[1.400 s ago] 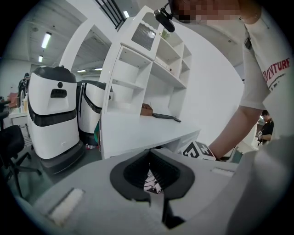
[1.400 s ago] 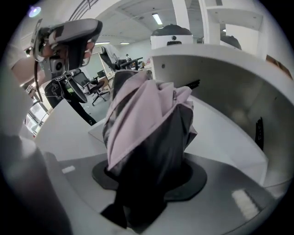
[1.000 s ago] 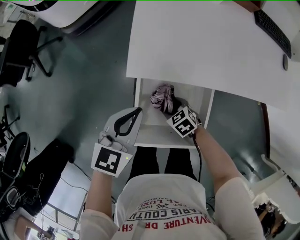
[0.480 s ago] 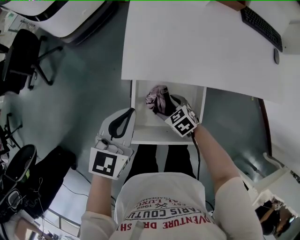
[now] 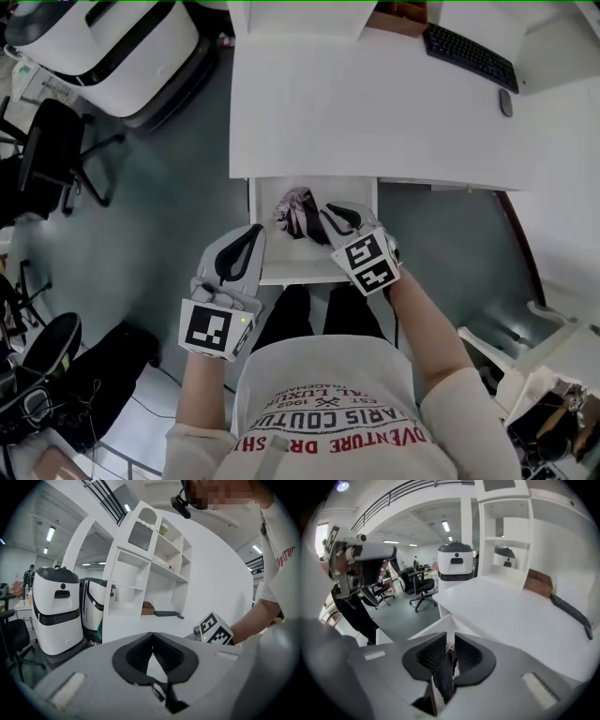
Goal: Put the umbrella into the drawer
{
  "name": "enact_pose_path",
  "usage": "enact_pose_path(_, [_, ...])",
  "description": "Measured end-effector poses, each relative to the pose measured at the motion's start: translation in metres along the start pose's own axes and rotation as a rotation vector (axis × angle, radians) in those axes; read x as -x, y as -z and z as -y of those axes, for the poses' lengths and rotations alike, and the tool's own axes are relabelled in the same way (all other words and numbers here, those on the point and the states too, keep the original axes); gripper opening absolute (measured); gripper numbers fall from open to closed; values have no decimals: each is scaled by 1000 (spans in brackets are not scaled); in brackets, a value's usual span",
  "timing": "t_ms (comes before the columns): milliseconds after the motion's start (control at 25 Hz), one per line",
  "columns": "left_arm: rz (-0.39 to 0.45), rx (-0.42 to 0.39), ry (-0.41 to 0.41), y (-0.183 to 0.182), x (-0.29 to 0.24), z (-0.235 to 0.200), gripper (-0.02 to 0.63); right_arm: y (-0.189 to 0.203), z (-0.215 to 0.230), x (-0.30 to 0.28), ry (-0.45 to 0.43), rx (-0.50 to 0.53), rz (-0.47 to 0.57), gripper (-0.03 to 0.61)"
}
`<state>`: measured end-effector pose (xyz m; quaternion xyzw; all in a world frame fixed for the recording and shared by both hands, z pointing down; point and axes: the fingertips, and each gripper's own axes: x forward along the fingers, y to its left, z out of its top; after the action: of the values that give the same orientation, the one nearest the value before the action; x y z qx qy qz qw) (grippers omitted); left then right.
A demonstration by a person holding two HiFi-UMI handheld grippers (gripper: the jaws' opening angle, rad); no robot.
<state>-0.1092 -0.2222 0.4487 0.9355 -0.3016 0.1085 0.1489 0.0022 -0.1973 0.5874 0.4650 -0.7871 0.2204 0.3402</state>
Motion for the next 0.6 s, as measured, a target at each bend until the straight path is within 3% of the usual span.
enact_pose_path(120, [16,-30,9,-21,4,10,5,-25,16,30,90,-31,54,0])
enact_pose_path(280, [47,-74,1,-52,11,12,3,-59,27,61,157,-40,134,0])
enact_pose_path(600, [138,-164,-27,-116,37,14,3,-130,10,136,116,-55,394,0])
